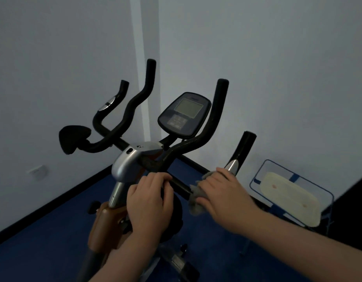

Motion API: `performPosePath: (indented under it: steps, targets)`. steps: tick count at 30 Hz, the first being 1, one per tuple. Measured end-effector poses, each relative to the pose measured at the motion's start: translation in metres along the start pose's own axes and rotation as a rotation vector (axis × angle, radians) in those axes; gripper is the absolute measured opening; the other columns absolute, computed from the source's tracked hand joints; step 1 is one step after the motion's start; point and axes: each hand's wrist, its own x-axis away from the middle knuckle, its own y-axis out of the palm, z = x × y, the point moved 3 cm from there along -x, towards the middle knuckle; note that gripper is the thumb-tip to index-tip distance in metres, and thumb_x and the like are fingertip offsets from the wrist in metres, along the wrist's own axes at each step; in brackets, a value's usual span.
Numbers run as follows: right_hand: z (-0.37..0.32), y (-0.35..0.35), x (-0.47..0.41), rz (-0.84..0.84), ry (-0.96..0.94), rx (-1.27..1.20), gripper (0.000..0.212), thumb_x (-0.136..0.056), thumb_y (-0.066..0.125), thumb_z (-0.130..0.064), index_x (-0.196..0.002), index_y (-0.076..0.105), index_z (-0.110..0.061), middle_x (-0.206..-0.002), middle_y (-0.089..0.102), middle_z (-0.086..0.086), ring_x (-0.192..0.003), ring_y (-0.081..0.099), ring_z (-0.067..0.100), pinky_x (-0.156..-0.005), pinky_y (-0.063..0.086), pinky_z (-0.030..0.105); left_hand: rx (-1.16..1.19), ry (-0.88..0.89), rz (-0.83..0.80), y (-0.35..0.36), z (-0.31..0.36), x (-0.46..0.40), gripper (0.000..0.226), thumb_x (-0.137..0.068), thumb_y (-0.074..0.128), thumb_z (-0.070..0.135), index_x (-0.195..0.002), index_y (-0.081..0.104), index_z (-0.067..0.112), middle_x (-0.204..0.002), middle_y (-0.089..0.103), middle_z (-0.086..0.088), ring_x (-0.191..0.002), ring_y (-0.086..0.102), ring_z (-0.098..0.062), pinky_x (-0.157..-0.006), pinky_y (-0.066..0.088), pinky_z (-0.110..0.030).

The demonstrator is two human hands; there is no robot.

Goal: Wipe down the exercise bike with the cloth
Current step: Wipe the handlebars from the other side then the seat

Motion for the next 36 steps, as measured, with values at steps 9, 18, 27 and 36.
performPosePath:
  steps: [9, 18, 27, 36]
  targets:
    - [-0.028, 0.024, -0.085, -0.472, 0.133, -0.519, 0.036, -0.104, 0.031, -0.039, -0.12, 0.042, -0.008, -0.107, 0.059, 0.015, -0.081, 0.05, 0.022, -0.068, 0.036, 0.034, -0.03, -0.097, 0.053, 0.001, 0.0, 0.001, 0.015, -0.087, 0.046, 0.027, -0.094, 0.058, 0.023, -0.079, 0.057, 0.011, -0.07, 0.052, -0.009, -0.062, 0.044, -0.035]
    - [-0.025, 0.02, -0.08, -0.458, 0.002, -0.429, 0.032, -0.104, 0.031, -0.039, -0.117, 0.041, -0.011, -0.107, 0.056, 0.011, -0.086, 0.056, 0.028, -0.077, 0.046, 0.042, -0.055, -0.168, 0.05, 0.002, -0.002, 0.0, 0.017, -0.087, 0.045, 0.031, -0.095, 0.059, 0.025, -0.081, 0.059, 0.013, -0.072, 0.05, -0.004, -0.065, 0.041, -0.028]
    - [-0.01, 0.018, -0.049, -0.425, -0.151, -0.15, 0.037, -0.102, 0.032, -0.044, -0.124, 0.037, -0.014, -0.108, 0.058, 0.009, -0.081, 0.054, 0.027, -0.066, 0.04, 0.037, -0.043, -0.172, 0.055, -0.001, -0.001, 0.0, 0.019, -0.088, 0.043, 0.03, -0.094, 0.061, 0.024, -0.08, 0.059, 0.012, -0.07, 0.053, -0.006, -0.064, 0.045, -0.03]
    - [-0.032, 0.026, -0.032, -0.132, 0.003, -0.085, 0.045, -0.102, 0.038, -0.038, -0.139, 0.035, -0.013, -0.117, 0.056, 0.009, -0.095, 0.058, 0.027, -0.07, 0.038, 0.035, -0.063, -0.11, 0.037, -0.002, 0.001, 0.002, 0.019, -0.088, 0.042, 0.028, -0.092, 0.06, 0.024, -0.079, 0.059, 0.012, -0.07, 0.053, -0.007, -0.07, 0.025, -0.022]
